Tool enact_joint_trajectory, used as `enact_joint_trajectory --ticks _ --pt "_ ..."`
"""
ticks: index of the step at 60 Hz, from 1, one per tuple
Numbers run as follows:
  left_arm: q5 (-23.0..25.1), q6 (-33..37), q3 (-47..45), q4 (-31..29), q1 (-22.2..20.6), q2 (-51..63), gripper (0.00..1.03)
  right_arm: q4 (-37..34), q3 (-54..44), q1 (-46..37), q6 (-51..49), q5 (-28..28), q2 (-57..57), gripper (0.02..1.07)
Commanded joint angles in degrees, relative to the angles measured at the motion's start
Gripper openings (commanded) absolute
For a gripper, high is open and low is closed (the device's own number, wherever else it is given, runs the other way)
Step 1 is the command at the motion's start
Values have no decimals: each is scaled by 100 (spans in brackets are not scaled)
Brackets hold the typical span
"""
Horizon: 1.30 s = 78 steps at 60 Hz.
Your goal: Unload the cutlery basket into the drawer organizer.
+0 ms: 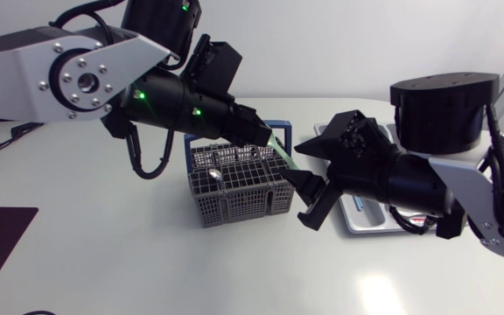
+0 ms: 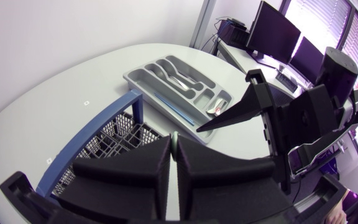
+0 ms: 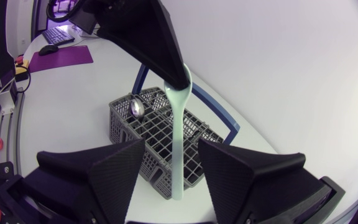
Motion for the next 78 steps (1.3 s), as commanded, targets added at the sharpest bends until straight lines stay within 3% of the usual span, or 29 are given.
enact_joint_trajectory --ticks 1,6,16,31,64,67,72,76,78 --pt "63 -92 90 -45 -60 -174 3 88 112 -57 -141 -37 60 52" --pt "63 -83 99 -71 -113 -174 3 88 121 -57 -158 -72 69 43" --pt "72 -92 116 -124 -157 -174 3 106 130 -92 -150 -90 113 38" --pt "81 -74 125 -159 -157 -174 3 159 165 -109 -202 -98 218 19" --pt "151 -48 107 -230 -140 -191 5 167 130 -101 -281 -125 236 12" --pt "151 -57 125 -230 -113 -200 19 167 104 -92 -290 -125 218 12" --pt "151 -57 186 -282 -34 -262 67 150 51 -92 -317 -142 148 12" --pt "151 -57 204 -291 54 -367 97 79 -20 -109 -361 -204 60 12" --pt "151 -57 213 -291 98 -429 99 0 -55 -127 -404 -257 7 12"
